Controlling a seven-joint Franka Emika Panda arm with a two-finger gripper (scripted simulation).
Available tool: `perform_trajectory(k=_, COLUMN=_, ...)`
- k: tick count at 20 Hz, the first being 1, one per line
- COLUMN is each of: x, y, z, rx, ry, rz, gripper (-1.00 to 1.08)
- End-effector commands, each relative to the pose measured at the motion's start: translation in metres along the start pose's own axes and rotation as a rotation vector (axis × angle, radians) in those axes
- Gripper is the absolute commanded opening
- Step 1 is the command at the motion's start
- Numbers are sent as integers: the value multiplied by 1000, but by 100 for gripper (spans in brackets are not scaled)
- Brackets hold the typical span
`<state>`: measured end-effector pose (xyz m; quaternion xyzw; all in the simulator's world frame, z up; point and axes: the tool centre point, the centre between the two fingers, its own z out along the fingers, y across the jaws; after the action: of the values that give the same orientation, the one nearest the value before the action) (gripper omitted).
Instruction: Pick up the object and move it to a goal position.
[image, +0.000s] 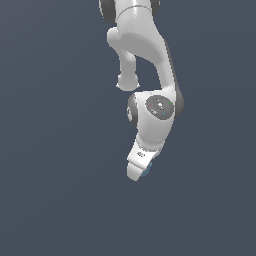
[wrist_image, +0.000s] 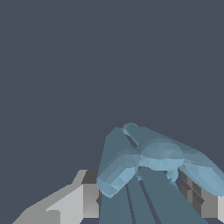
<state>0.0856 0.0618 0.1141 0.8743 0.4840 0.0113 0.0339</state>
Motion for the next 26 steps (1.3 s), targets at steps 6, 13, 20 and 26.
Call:
perform_trajectory(k=6, x=-13, y=47, z=-102, rx=-163, ry=-26, rz=33, gripper=-100)
perform_trajectory(k=13, x=-27, y=82, z=-242, rx=-371, ry=-63, rz=73, gripper=-100)
perform_trajectory(k=20, x=-32, y=87, z=-348, rx=-525, ry=-92, rz=98, gripper=-100)
perform_trajectory(k=26, x=-31, y=84, z=-392, rx=-589, ry=-105, rz=104, gripper=-100)
